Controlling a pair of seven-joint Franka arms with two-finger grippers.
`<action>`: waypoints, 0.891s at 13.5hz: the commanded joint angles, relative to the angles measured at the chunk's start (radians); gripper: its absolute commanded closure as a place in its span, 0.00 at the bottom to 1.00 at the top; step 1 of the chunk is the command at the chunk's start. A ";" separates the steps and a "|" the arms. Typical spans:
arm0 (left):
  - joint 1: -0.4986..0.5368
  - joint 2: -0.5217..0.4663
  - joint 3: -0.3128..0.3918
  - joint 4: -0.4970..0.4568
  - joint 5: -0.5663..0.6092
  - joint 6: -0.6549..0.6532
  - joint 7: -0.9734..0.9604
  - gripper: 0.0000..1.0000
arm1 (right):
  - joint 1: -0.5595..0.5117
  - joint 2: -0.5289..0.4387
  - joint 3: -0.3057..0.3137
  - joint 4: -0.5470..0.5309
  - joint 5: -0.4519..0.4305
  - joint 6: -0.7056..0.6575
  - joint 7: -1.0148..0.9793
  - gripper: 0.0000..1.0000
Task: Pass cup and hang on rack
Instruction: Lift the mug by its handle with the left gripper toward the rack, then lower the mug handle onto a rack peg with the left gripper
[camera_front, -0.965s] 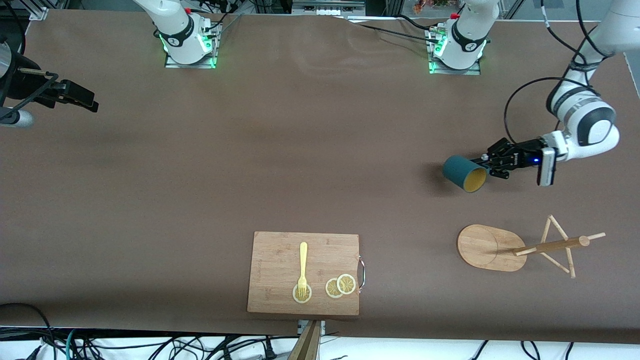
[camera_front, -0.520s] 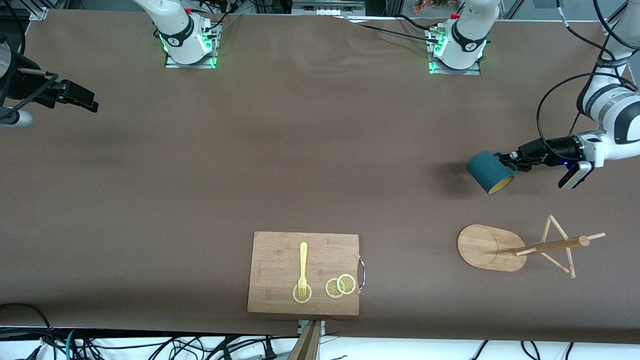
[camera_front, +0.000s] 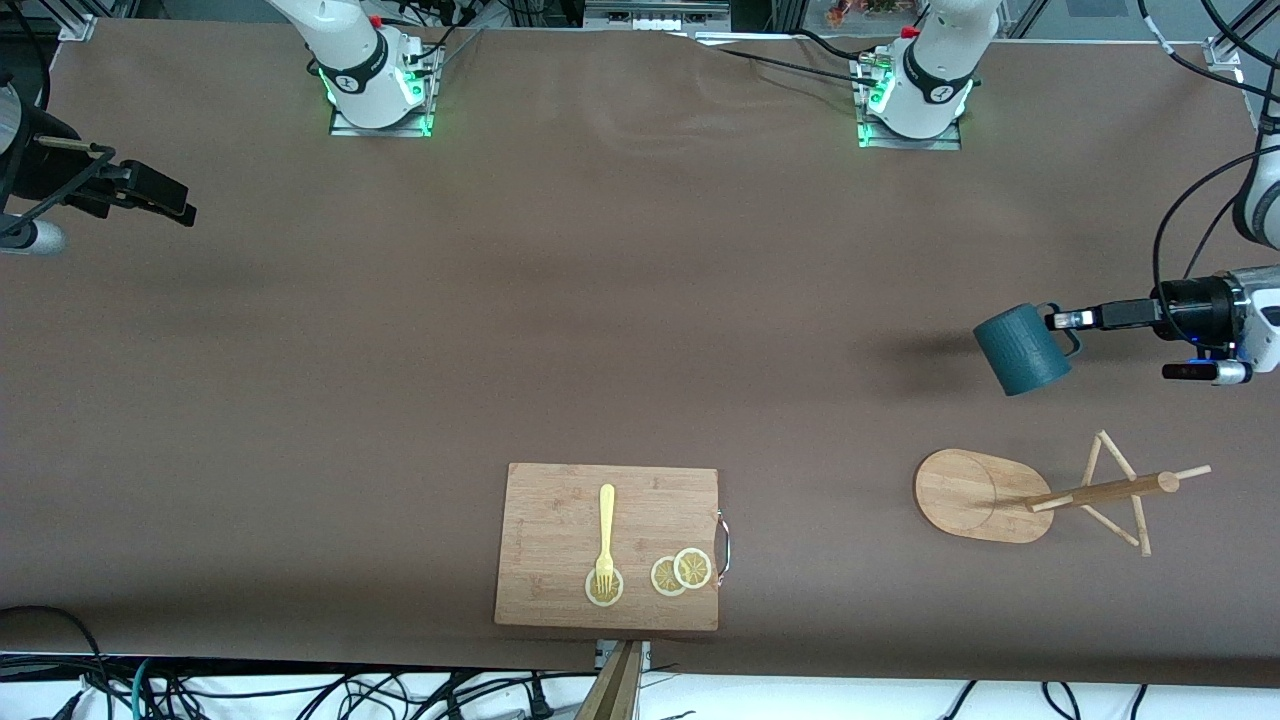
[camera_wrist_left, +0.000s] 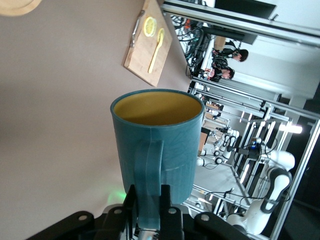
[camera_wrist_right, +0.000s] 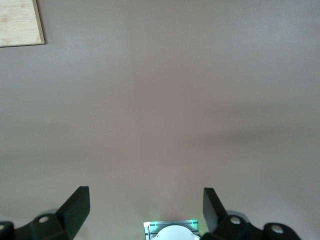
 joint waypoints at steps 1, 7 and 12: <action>0.012 0.016 -0.004 0.059 0.039 -0.028 -0.104 0.90 | -0.005 0.005 0.009 0.023 0.009 -0.007 -0.004 0.00; 0.001 0.106 -0.004 0.245 0.077 -0.020 -0.151 0.90 | -0.007 0.005 0.006 0.023 0.012 -0.008 -0.005 0.00; -0.005 0.200 -0.009 0.386 0.065 -0.019 -0.167 0.90 | -0.007 0.005 0.006 0.023 0.012 -0.008 -0.007 0.00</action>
